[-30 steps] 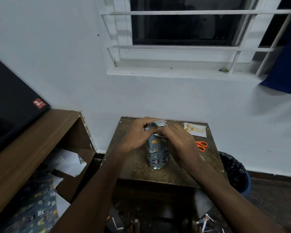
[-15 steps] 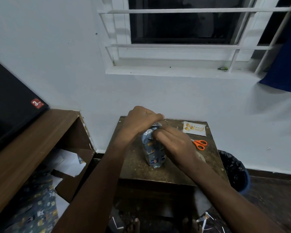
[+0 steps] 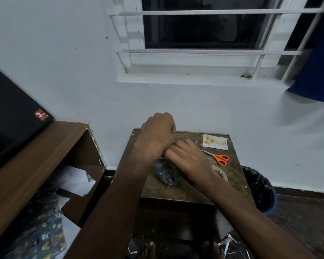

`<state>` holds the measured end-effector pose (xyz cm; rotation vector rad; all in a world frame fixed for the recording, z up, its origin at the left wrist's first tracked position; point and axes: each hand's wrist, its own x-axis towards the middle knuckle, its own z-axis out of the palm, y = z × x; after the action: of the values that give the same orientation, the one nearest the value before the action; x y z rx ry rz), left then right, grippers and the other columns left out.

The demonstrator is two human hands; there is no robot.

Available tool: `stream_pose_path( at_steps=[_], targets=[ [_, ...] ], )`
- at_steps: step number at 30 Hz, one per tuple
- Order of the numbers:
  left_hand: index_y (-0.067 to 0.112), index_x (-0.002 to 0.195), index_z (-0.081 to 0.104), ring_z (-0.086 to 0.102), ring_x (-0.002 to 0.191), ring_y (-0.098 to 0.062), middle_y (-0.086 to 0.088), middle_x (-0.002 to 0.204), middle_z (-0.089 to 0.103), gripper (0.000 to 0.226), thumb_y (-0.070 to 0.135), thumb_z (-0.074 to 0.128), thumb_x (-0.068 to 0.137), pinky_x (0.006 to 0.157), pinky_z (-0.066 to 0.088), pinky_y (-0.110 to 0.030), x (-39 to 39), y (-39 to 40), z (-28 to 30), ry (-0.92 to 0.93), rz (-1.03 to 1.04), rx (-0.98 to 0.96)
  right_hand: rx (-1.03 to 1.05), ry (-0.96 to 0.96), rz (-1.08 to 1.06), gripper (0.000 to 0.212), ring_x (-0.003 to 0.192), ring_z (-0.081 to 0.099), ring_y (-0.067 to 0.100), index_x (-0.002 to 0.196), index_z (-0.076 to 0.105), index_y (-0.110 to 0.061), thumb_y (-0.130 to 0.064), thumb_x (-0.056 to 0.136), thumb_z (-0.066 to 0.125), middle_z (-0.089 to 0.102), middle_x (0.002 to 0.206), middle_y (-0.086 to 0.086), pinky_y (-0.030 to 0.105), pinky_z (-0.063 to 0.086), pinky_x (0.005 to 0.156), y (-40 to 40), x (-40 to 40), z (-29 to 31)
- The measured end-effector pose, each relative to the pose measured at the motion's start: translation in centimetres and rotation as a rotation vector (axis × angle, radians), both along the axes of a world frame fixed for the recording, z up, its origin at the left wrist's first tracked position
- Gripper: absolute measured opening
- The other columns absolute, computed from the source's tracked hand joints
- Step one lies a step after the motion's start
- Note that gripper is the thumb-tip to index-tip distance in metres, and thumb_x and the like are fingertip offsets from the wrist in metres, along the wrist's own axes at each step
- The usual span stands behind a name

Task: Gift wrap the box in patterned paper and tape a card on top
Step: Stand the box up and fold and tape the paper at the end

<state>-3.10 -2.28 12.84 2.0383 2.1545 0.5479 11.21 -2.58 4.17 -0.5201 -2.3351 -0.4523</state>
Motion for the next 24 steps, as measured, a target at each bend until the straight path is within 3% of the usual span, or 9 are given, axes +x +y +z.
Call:
stream_pose_path(
  at_steps=[3, 6, 10, 14, 16, 19, 24],
  targets=[
    [0.028, 0.086, 0.080, 0.068, 0.086, -0.013, 0.006, 0.095, 0.072, 0.029, 0.001, 0.071, 0.079, 0.079, 0.058, -0.033, -0.9, 0.2, 0.0, -0.046, -0.121, -0.014, -0.047, 0.011, 0.031, 0.039, 0.084, 0.060, 0.027, 0.103, 0.072, -0.005, -0.006, 0.111, 0.033, 0.068, 0.096, 0.008, 0.039, 0.045, 0.066, -0.2, 0.3, 0.2],
    [0.026, 0.078, 0.082, 0.066, 0.064, -0.003, 0.010, 0.076, 0.076, 0.036, -0.001, 0.060, 0.085, 0.067, 0.056, -0.024, -3.1, 0.2, 0.2, -0.256, -0.186, -0.059, -0.103, 0.041, 0.043, 0.049, 0.084, 0.058, 0.028, 0.102, 0.070, -0.003, -0.012, 0.113, 0.023, 0.066, 0.094, 0.009, 0.037, 0.044, 0.067, -0.4, 0.9, 0.5],
    [0.019, 0.093, 0.084, 0.073, 0.086, -0.017, -0.002, 0.095, 0.081, 0.031, 0.006, 0.056, 0.099, 0.080, 0.058, -0.027, -5.2, -0.3, 0.0, -0.508, -0.202, -0.204, -0.191, 0.054, 0.032, 0.052, 0.089, 0.064, 0.032, 0.106, 0.069, -0.001, -0.017, 0.114, 0.020, 0.068, 0.099, 0.012, 0.043, 0.050, 0.069, -0.2, 1.5, 0.6],
    [0.028, 0.087, 0.083, 0.074, 0.089, -0.012, 0.012, 0.089, 0.079, 0.010, 0.037, 0.078, 0.088, 0.082, 0.059, -0.031, -4.4, 0.5, -1.0, -0.426, -0.088, -0.145, -0.175, 0.079, 0.056, 0.052, 0.091, 0.065, 0.033, 0.105, 0.069, 0.001, -0.015, 0.113, 0.020, 0.069, 0.101, 0.013, 0.043, 0.052, 0.070, -0.4, 1.0, 0.9],
    [0.034, 0.077, 0.081, 0.072, 0.082, -0.010, 0.014, 0.079, 0.075, 0.005, 0.030, 0.084, 0.075, 0.078, 0.059, -0.029, -3.4, 0.7, -1.1, -0.340, 0.038, -0.077, -0.166, 0.075, 0.080, 0.051, 0.090, 0.065, 0.032, 0.103, 0.069, 0.001, -0.011, 0.113, 0.021, 0.068, 0.099, 0.013, 0.042, 0.052, 0.069, -0.5, 0.8, 0.9],
    [0.033, 0.072, 0.078, 0.068, 0.076, -0.009, 0.014, 0.074, 0.070, 0.017, 0.017, 0.082, 0.069, 0.074, 0.057, -0.027, -2.2, 0.6, -1.1, -0.293, 0.108, -0.010, -0.230, 0.068, 0.110, 0.030, 0.090, 0.062, 0.031, 0.105, 0.067, -0.001, -0.002, 0.102, 0.037, 0.066, 0.099, 0.010, 0.042, 0.052, 0.068, -0.6, 0.9, 1.0],
    [0.030, 0.086, 0.082, 0.062, 0.063, 0.002, 0.020, 0.065, 0.067, 0.017, 0.017, 0.072, 0.088, 0.066, 0.048, -0.020, -3.2, 0.5, -1.0, -0.343, -0.127, -0.013, -0.505, 0.142, 0.126, 0.024, 0.091, 0.051, 0.022, 0.105, 0.060, -0.009, 0.000, 0.087, 0.046, 0.055, 0.099, 0.002, 0.042, 0.049, 0.069, 0.4, 1.5, 0.5]
  ],
)
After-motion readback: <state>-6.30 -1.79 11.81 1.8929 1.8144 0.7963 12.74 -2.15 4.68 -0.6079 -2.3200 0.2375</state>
